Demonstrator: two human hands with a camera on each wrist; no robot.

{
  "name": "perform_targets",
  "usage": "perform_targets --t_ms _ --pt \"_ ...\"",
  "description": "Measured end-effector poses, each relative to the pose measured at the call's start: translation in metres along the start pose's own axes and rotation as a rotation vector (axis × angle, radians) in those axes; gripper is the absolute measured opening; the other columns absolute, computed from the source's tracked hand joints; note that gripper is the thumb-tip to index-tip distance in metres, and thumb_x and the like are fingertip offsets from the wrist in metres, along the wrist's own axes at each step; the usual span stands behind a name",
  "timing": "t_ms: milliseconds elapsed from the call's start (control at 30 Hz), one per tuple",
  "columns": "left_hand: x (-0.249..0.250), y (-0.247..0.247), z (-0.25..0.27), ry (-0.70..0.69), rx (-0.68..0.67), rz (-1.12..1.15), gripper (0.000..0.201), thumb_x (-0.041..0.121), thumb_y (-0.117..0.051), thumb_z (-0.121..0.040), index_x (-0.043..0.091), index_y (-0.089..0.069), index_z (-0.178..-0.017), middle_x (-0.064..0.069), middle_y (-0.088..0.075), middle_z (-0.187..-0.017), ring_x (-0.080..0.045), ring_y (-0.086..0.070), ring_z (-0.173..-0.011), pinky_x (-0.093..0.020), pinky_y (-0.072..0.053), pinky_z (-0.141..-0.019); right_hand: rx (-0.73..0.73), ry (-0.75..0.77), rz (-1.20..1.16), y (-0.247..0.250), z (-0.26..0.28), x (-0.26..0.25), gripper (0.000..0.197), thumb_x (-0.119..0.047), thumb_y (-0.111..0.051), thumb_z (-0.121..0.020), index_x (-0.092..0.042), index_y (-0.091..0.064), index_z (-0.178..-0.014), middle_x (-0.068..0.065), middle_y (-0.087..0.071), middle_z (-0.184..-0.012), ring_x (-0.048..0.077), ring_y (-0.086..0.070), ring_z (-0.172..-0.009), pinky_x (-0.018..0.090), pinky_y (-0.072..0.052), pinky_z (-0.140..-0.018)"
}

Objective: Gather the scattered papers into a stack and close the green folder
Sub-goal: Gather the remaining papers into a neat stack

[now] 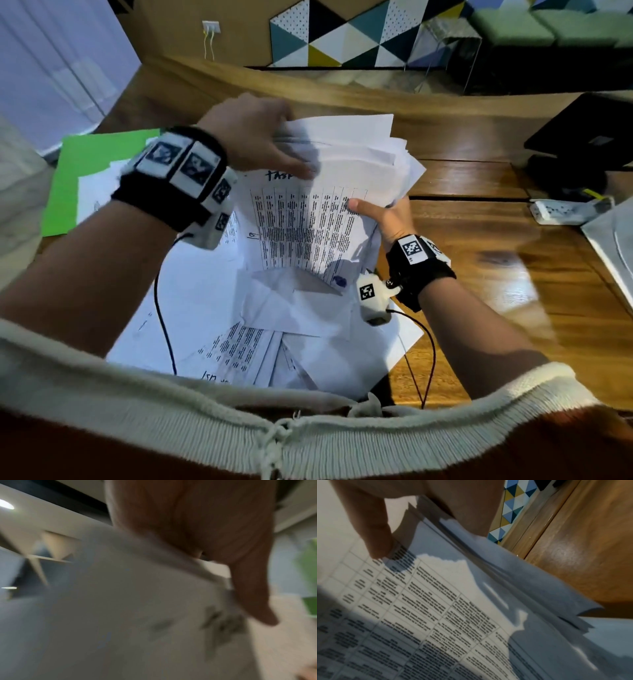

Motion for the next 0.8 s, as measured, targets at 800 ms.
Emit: perform_targets --t_ms 800 --pt "0.002 -0.012 -0.033 -0.011 -0.100 -0.180 0.040 0.047 -0.079 -0.067 0.023 -0.060 -0.093 0.005 -0.062 -0.080 -0.019 -0.057 -0.075 -0.026 -0.041 -0.065 -0.067 0.051 0.052 -0.012 -0.001 -0.010 0.030 0.002 -0.070 -0.078 -0.027 -0.064 -0.087 0.000 -0.067 -0.091 0.023 -0.060 -0.097 0.041 -0.052 -0.090"
Point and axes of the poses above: each hand's wrist, its own z-axis away from the middle knuckle, its own y-axis out of the back of the hand, x = y × z, the point moved 6 cm from there along -z, towards the middle knuckle
